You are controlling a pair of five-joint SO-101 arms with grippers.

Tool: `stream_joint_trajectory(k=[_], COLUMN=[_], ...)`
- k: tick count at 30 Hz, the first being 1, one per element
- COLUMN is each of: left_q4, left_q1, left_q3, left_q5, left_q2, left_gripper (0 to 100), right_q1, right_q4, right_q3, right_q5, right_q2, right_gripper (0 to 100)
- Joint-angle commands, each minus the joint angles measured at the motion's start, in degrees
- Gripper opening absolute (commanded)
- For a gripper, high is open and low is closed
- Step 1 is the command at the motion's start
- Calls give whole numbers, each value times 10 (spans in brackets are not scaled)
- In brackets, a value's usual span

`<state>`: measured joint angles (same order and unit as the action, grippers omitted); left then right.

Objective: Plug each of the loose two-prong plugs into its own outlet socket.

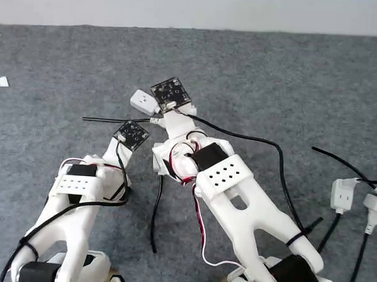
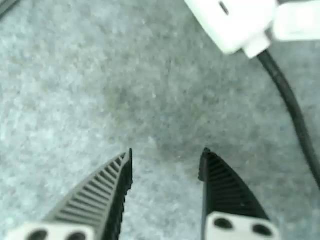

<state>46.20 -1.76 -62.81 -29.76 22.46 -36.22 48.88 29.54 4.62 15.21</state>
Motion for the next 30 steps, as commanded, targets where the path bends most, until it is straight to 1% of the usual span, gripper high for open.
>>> stream_joint_trajectory(k=[1, 4, 8, 13, 16, 19, 22, 26, 30], left_q4=[-11, -11, -11, -11, -11, -11, -11, -11, -11], left_q1=[-7, -10, -10, -10, -10, -10, -10, -9, -9], left_q3=[2, 2, 2, 2, 2, 2, 2, 2, 2], left_q5=[10, 10, 10, 10, 10, 10, 10, 10, 10], left_q2=[16, 16, 16, 16, 16, 16, 16, 16, 16], left_gripper=[206, 206, 206, 206, 206, 206, 206, 206, 206], right_q1=[23, 52, 116, 178, 189, 185, 188, 204, 234], right_q4=[-10, 7, 41, 123, 175, 232, 276, 298, 298], right_q3=[-28, -29, -39, -87, -120, -156, -183, -200, -245], right_q5=[8, 8, -9, -21, -24, -42, -41, -41, -46], right_q2=[25, 25, 26, 26, 26, 26, 25, -10, -97], right_gripper=[9, 9, 9, 9, 9, 9, 9, 9, 9])
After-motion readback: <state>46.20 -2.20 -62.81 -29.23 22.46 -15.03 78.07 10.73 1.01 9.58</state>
